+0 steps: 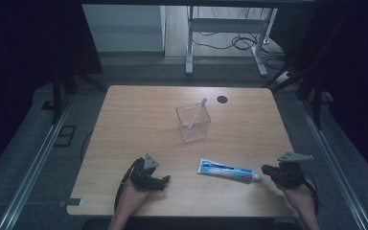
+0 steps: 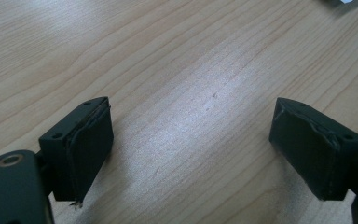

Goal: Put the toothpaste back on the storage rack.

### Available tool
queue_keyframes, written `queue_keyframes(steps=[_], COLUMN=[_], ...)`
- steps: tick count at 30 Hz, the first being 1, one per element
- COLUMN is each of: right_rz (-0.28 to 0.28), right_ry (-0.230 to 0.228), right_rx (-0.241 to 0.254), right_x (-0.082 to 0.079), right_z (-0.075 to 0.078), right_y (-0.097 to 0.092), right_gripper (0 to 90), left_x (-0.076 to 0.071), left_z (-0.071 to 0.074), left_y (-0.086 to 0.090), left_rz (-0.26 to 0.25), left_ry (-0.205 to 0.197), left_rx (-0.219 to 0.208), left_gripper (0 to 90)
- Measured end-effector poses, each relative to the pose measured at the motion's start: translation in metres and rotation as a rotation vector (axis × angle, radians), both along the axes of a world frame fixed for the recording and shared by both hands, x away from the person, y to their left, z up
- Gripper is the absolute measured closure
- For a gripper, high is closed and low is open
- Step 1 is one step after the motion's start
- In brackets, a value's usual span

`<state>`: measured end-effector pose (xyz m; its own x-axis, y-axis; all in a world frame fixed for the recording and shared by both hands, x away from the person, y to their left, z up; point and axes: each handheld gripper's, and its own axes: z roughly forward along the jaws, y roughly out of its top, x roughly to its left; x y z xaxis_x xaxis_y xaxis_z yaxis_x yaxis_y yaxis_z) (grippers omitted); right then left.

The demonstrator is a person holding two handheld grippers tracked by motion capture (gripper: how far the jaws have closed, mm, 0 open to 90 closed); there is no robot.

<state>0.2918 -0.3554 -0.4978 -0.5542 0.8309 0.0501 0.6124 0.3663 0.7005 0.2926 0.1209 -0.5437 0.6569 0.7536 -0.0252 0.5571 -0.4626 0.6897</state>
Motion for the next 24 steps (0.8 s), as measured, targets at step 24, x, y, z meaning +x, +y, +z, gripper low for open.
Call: queue_keyframes(steps=[24], right_rz=[0.066], right_ry=[0.081], right_rx=[0.012], right_x=[0.033], right_z=[-0.013], right_y=[0.031], right_gripper=[84.1], left_x=[0.000], left_z=[0.000], left_y=[0.000], left_rz=[0.001], left_ry=[0.000], left_rx=[-0.001], left_gripper=[13.6])
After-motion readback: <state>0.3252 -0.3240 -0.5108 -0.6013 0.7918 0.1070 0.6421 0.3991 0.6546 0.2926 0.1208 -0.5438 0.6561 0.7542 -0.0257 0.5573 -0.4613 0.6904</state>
